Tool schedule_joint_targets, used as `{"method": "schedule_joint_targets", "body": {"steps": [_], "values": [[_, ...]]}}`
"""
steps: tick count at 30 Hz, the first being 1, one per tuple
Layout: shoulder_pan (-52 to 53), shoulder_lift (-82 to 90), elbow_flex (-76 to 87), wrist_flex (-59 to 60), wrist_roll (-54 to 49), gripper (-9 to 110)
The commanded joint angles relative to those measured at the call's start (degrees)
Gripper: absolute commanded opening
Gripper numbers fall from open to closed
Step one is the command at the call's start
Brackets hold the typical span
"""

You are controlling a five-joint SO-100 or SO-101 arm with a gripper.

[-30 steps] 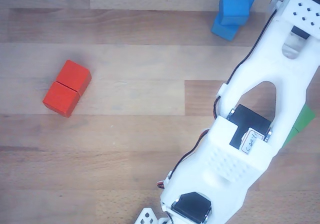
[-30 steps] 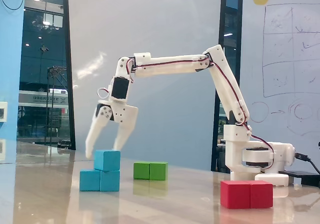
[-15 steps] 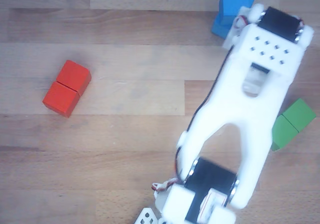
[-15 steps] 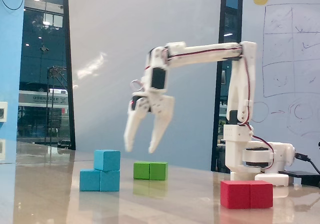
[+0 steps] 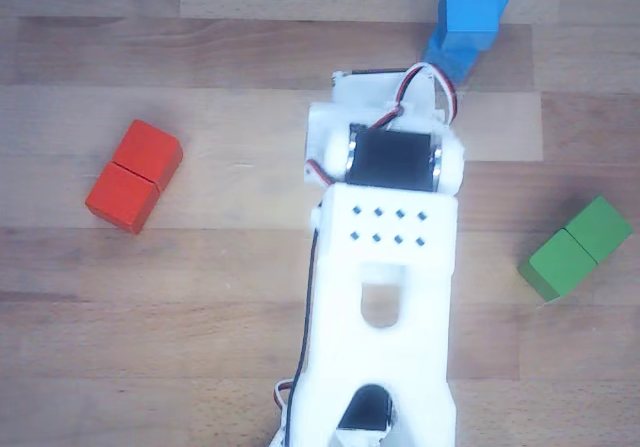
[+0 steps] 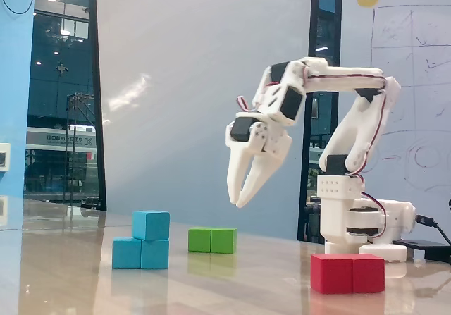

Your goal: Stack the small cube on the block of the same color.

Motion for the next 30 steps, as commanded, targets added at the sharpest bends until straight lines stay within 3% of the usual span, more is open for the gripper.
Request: {"method": "schedule_joint_targets", "body": {"steps": [1, 16, 30], "values": [[-1.58, 9.58, 5.98, -5.98, 0.62, 0], [-3.08, 43.07, 36.74, -11.34, 0.09, 0], [-2.46, 62.58, 43.51, -1.23, 0.53, 0]]}}
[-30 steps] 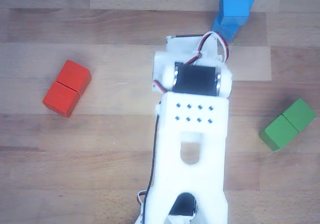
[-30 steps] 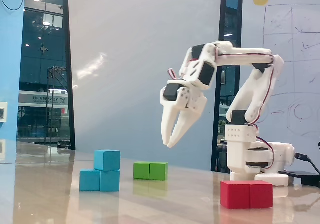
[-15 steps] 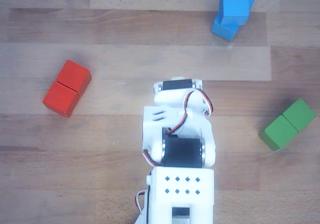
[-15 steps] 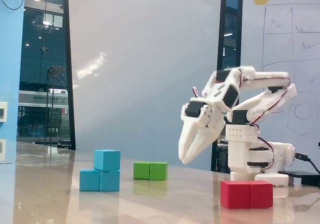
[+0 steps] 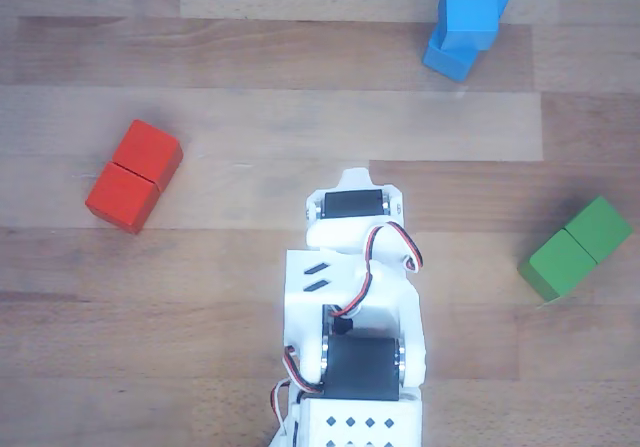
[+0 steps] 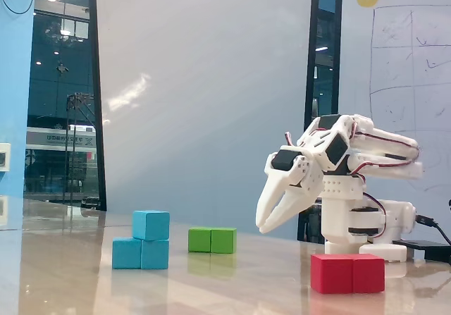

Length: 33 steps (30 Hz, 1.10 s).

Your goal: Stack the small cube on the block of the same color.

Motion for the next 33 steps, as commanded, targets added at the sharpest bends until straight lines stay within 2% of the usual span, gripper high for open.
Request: {"method": "schedule_joint_targets", "body": {"steps": [1, 5, 12, 33], "values": [[0.09, 6.86, 0.09, 3.78, 0.53, 0], [0.09, 13.01, 0.79, 8.17, 0.53, 0], [0.26, 12.66, 0.18, 11.16, 0.53, 0], [0.26, 12.66, 0.18, 11.25, 0.00, 0]]}}
